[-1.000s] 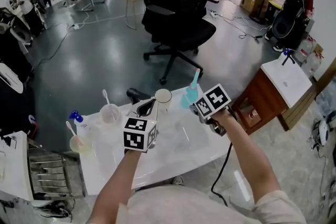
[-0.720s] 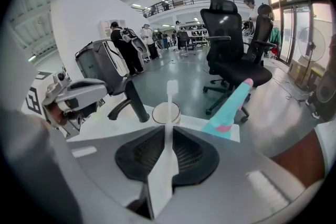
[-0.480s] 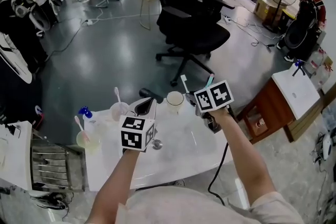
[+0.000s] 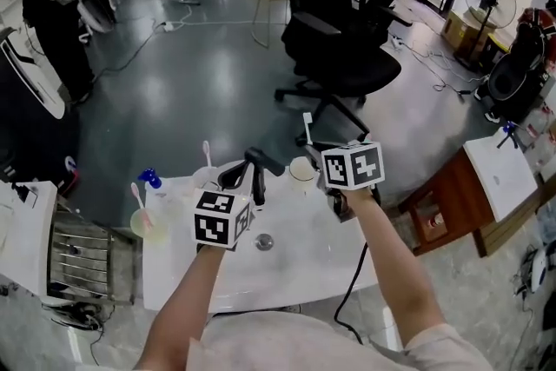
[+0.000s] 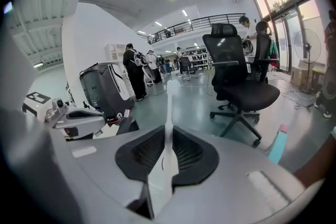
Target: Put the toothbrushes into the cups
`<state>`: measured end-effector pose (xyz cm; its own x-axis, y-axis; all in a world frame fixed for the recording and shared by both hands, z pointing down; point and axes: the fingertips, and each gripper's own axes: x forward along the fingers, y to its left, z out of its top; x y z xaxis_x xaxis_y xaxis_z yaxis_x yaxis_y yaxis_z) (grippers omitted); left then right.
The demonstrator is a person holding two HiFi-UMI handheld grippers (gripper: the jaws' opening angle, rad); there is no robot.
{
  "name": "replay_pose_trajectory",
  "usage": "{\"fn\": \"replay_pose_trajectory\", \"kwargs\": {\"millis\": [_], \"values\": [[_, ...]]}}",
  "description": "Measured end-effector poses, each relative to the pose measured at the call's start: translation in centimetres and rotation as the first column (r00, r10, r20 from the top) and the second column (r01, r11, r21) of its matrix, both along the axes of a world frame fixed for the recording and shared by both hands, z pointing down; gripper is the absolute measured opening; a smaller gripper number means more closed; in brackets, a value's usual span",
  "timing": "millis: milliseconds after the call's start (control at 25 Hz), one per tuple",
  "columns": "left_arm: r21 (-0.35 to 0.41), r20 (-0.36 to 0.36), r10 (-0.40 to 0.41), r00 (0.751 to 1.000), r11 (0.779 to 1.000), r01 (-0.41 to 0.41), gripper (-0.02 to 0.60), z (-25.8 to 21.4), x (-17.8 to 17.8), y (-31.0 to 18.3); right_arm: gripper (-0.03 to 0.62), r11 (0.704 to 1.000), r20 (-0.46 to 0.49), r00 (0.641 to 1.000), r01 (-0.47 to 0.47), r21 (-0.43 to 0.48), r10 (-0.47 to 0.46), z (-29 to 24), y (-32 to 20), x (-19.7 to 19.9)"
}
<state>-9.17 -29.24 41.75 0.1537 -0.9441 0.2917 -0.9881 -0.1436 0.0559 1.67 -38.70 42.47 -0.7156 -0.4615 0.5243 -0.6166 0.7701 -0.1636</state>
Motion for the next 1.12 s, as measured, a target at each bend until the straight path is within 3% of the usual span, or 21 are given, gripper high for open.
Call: {"fn": "replay_pose_trajectory", "kwargs": {"millis": [840, 1120], "values": [[-0.028, -0.012, -0.150, 0.989, 0.988, 0.149, 0.003, 1.5, -1.8, -0.7, 0.048, 0.972, 0.228, 0.973, -0.011, 0.234, -0.044, -0.9, -2.4, -2.6], [-0.061, 0.007, -0.187, 0.982, 0.980, 0.187, 0.004, 2.6, -1.8, 0.2, 0.048, 0.978, 0.230, 0.972, 0.003, 0.208, -0.052, 2.1, -2.1, -2.5]]}}
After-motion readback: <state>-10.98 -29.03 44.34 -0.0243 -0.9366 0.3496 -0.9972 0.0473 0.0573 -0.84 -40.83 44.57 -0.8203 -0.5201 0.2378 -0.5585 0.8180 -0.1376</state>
